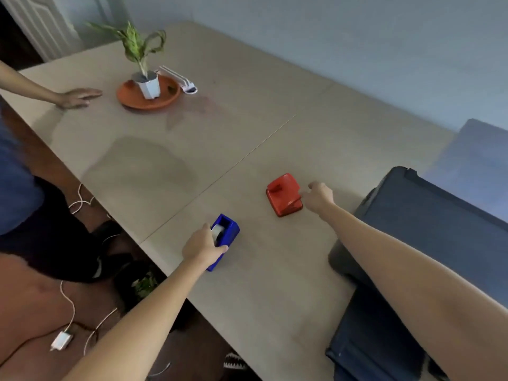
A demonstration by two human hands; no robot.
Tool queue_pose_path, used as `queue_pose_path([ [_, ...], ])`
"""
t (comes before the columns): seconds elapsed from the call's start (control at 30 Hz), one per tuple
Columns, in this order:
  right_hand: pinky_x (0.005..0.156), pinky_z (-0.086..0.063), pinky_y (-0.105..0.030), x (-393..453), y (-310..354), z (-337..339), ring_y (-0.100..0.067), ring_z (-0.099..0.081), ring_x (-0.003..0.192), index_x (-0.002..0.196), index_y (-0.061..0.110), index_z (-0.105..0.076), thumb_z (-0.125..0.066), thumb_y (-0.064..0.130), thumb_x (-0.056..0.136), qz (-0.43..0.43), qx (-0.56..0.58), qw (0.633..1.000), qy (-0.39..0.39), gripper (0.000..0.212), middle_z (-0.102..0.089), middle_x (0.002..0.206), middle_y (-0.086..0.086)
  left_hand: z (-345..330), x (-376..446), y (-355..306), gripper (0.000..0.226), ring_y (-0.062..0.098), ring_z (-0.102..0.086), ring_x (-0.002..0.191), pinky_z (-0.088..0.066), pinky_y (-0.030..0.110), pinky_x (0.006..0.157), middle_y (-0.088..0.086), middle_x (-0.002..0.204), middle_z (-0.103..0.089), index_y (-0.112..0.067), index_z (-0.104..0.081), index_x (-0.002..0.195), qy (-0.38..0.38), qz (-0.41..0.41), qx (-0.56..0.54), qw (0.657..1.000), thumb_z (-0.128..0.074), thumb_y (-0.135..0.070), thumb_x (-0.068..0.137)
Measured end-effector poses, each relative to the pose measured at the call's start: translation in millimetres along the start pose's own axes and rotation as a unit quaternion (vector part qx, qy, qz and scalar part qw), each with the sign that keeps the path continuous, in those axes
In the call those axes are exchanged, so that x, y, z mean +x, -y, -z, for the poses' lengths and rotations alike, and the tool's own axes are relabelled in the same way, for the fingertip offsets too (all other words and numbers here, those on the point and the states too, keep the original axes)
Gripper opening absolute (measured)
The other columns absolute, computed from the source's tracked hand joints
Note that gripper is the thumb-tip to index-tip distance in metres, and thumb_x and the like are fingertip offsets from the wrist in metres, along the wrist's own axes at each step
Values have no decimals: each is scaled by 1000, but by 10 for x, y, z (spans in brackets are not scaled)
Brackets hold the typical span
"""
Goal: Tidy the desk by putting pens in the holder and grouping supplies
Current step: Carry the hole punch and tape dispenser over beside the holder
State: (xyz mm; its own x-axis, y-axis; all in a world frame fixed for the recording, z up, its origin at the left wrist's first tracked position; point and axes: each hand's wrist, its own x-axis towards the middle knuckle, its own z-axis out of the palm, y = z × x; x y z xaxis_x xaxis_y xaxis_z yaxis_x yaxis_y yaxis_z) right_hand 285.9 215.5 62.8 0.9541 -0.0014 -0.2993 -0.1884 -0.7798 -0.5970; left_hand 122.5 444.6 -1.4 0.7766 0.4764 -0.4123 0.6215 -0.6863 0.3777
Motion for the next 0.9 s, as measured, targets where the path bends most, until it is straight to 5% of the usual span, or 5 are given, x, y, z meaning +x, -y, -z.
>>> queue_pose_path([
  [0.2, 47, -38, -24, 315, 9, -396, -28, -56, 78, 100, -7, -59, -58, 25, 86, -91, 65, 994, 12, 35, -57, 93, -15, -36, 160, -2, 48, 26, -56, 70, -43, 27, 59, 3, 86, -64, -12, -52, 105, -28, -27, 49, 998, -75, -37, 71],
  [0.37, 60, -60, -27, 402, 22, -538, -13, -68, 56, 82, 8, -57, -62, 8, 82, -129, 170, 975, 56, 5, -62, 90, -13, 72, 257, 88, 43, 25, -61, 71, -43, 26, 57, 1, 85, -67, -18, -56, 95, -9, -44, 26, 999, -76, -40, 64],
  [0.5, 75, -61, -46, 260, 240, -374, -36, -73, 73, 61, 12, -43, -62, 5, 80, -117, 180, 977, 0, 28, -57, 62, -8, 264, 202, 42, 43, 24, -65, 73, -45, 29, 54, 2, 79, -67, -16, -56, 82, 1, -50, -24, 998, -77, -43, 57],
  [0.63, 73, -60, -51, 68, 280, 239, -35, -71, 63, 61, 11, -50, -64, 2, 76, -74, 251, 965, -21, 22, -64, 67, -16, 560, -65, -298, 40, 21, -67, 77, -55, 38, 69, -1, 80, -70, -20, -63, 85, -6, -105, -95, 990, -78, -44, 57],
  [0.9, 71, -61, -46, -650, -286, 2048, -28, -64, 56, 75, 1, -55, -65, 0, 83, 13, 326, 940, -103, 12, -60, 64, -18, 910, -1042, -1798, 32, 13, -62, 69, -46, 27, 57, -8, 72, -65, -31, -60, 72, 34, -277, -168, 945, -81, -44, 52],
])
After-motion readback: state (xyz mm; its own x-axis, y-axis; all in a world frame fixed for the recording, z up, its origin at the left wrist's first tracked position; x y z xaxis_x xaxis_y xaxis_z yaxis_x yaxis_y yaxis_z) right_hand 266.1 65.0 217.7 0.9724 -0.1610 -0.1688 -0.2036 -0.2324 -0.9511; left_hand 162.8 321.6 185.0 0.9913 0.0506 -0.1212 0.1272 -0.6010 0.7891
